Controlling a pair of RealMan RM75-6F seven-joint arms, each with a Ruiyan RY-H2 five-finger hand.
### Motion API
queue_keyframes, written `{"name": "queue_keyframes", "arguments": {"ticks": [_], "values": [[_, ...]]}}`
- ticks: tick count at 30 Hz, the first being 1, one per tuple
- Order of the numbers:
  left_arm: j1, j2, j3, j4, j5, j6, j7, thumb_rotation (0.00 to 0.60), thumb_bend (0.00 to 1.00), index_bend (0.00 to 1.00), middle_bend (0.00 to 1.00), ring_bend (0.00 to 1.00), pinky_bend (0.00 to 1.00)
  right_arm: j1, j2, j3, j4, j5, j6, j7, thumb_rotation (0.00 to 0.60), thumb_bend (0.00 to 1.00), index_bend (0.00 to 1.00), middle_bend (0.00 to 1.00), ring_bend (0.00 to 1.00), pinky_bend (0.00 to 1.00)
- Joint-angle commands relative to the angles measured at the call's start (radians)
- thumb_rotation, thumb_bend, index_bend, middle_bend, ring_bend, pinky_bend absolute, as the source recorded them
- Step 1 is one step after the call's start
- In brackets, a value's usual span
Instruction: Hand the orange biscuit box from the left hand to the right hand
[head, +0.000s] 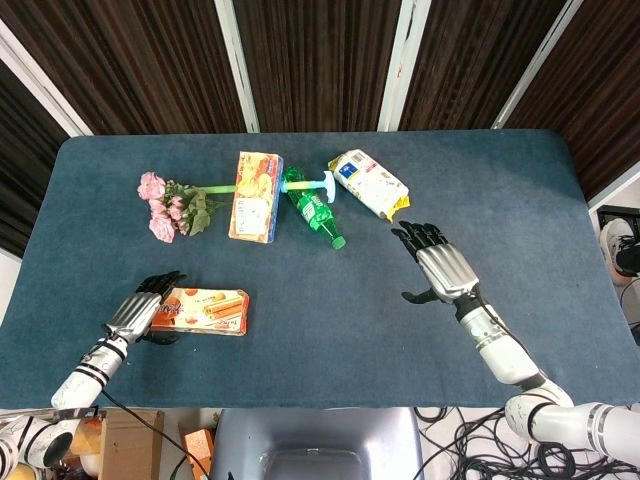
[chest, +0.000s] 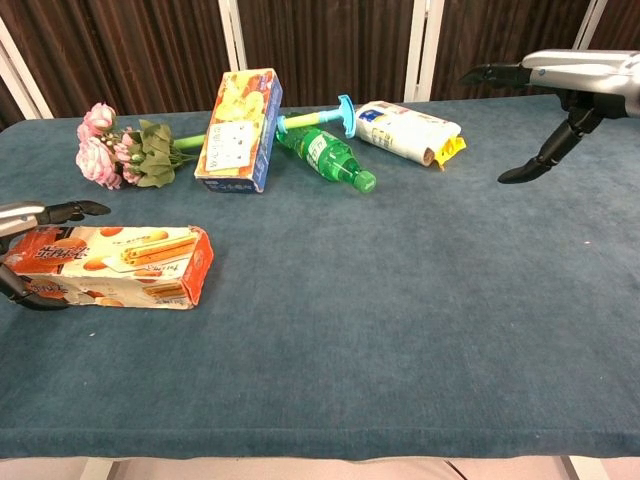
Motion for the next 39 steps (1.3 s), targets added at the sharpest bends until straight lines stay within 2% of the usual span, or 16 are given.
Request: {"name": "queue_keyframes", "arguments": {"ticks": [1, 3, 4, 7, 9, 12, 16, 19, 22, 29, 39], "values": [[-0.008, 0.008, 0.002, -0.004, -0.013, -0.025, 0.026, 0.6, 0.16, 0.17, 0.1, 0.04, 0.11, 0.001, 0.003, -0.001, 0.001, 0.004, -0.002, 0.008, 0.6, 0.09, 0.0, 0.0, 0.0, 0.0], [-0.008, 0.003, -0.001, -0.003, -0.014, -0.019, 0.041, 0.6, 0.17, 0.39, 0.27, 0.19, 0.24, 0.002, 0.007, -0.001, 0.001, 0.004, -0.002, 0.011, 0.6, 0.09, 0.0, 0.0, 0.0, 0.0], [-0.007, -0.001, -0.004, -0.001, -0.013, -0.011, 0.045, 0.6, 0.18, 0.45, 0.34, 0.25, 0.3, 0.002, 0.009, -0.002, 0.0, 0.004, -0.001, 0.012, 0.6, 0.09, 0.0, 0.0, 0.0, 0.0], [-0.001, -0.013, -0.015, 0.009, -0.01, 0.02, 0.043, 0.6, 0.18, 0.57, 0.53, 0.45, 0.48, 0.002, 0.012, -0.007, -0.004, 0.003, 0.0, 0.012, 0.6, 0.09, 0.0, 0.0, 0.0, 0.0], [0.0, -0.012, -0.02, 0.011, -0.006, 0.032, 0.042, 0.6, 0.19, 0.63, 0.61, 0.54, 0.58, 0.001, 0.014, -0.009, -0.008, -0.001, 0.002, 0.014, 0.6, 0.09, 0.0, 0.0, 0.0, 0.0], [0.003, 0.006, -0.043, -0.024, -0.001, 0.063, -0.006, 0.6, 0.19, 0.64, 0.64, 0.58, 0.63, -0.001, 0.018, -0.015, -0.017, -0.016, 0.006, 0.024, 0.6, 0.09, 0.0, 0.0, 0.0, 0.0], [-0.005, 0.044, -0.087, -0.106, -0.012, 0.087, -0.049, 0.6, 0.19, 0.63, 0.63, 0.58, 0.65, -0.001, 0.02, -0.013, -0.047, -0.058, 0.02, 0.05, 0.6, 0.09, 0.0, 0.0, 0.0, 0.0], [-0.025, 0.051, -0.125, -0.159, -0.052, 0.081, -0.013, 0.6, 0.19, 0.63, 0.63, 0.59, 0.66, 0.01, 0.014, -0.003, -0.084, -0.096, 0.041, 0.04, 0.6, 0.09, 0.0, 0.0, 0.0, 0.0], [-0.051, 0.043, -0.15, -0.202, -0.103, 0.061, 0.077, 0.6, 0.19, 0.62, 0.63, 0.59, 0.66, 0.04, 0.009, 0.022, -0.135, -0.084, 0.027, 0.026, 0.6, 0.09, 0.0, 0.0, 0.0, 0.0], [-0.086, -0.005, -0.185, -0.276, -0.189, 0.084, 0.257, 0.6, 0.19, 0.62, 0.62, 0.6, 0.68, 0.17, -0.016, 0.106, -0.203, 0.107, -0.103, 0.021, 0.6, 0.09, 0.0, 0.0, 0.0, 0.0], [-0.1, -0.004, -0.203, -0.34, -0.238, 0.111, 0.35, 0.6, 0.19, 0.62, 0.63, 0.6, 0.68, 0.341, -0.116, 0.098, -0.191, 0.366, -0.053, -0.217, 0.6, 0.09, 0.0, 0.0, 0.0, 0.0]]}}
